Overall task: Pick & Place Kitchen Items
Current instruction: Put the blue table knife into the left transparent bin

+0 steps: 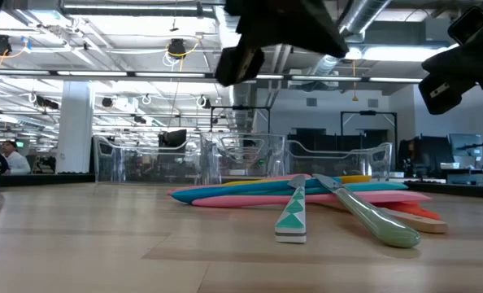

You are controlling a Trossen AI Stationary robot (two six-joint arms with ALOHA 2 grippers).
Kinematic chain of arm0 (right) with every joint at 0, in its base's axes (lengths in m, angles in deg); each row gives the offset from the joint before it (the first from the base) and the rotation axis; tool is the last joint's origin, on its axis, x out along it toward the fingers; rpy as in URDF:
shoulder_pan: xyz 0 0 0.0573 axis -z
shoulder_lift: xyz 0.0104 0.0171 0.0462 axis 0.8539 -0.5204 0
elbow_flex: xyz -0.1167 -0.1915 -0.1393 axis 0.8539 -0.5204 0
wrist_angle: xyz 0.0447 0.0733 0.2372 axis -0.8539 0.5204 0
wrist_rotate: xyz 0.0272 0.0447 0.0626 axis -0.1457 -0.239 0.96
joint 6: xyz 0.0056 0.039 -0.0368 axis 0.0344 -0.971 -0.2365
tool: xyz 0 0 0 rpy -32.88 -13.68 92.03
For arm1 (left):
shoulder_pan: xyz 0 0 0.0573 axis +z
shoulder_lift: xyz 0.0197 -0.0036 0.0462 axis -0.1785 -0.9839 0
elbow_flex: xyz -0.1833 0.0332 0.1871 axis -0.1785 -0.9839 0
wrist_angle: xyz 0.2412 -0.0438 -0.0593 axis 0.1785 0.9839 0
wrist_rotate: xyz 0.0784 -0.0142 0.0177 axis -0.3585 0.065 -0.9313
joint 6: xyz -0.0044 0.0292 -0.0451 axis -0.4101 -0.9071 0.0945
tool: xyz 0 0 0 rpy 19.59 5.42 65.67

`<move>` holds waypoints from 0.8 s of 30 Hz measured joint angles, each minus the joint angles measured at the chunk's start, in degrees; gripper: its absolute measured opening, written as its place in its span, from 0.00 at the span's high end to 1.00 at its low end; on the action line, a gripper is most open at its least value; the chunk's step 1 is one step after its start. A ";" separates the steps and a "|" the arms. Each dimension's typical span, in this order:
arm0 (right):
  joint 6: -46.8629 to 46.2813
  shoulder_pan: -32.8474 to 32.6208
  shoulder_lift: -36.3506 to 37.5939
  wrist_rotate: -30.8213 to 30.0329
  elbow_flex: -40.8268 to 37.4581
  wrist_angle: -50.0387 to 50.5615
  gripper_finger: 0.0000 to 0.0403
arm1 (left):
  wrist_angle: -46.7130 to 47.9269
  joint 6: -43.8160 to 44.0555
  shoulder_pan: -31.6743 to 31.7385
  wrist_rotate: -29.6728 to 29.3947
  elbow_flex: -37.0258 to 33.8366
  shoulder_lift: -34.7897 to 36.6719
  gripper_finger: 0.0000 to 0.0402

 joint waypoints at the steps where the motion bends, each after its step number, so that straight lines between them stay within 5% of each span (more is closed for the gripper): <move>1: 0.00 0.00 -0.01 0.00 0.00 0.00 0.98 | 1.56 0.74 -0.08 -0.03 0.20 -0.20 1.00; 7: 0.03 0.01 -0.89 -0.02 0.00 0.01 0.98 | 11.56 4.42 0.41 -1.34 0.17 -0.23 1.00; 24: 0.86 0.00 -3.04 -2.85 0.00 -0.16 0.98 | 7.81 5.63 0.14 -4.83 3.12 -2.11 1.00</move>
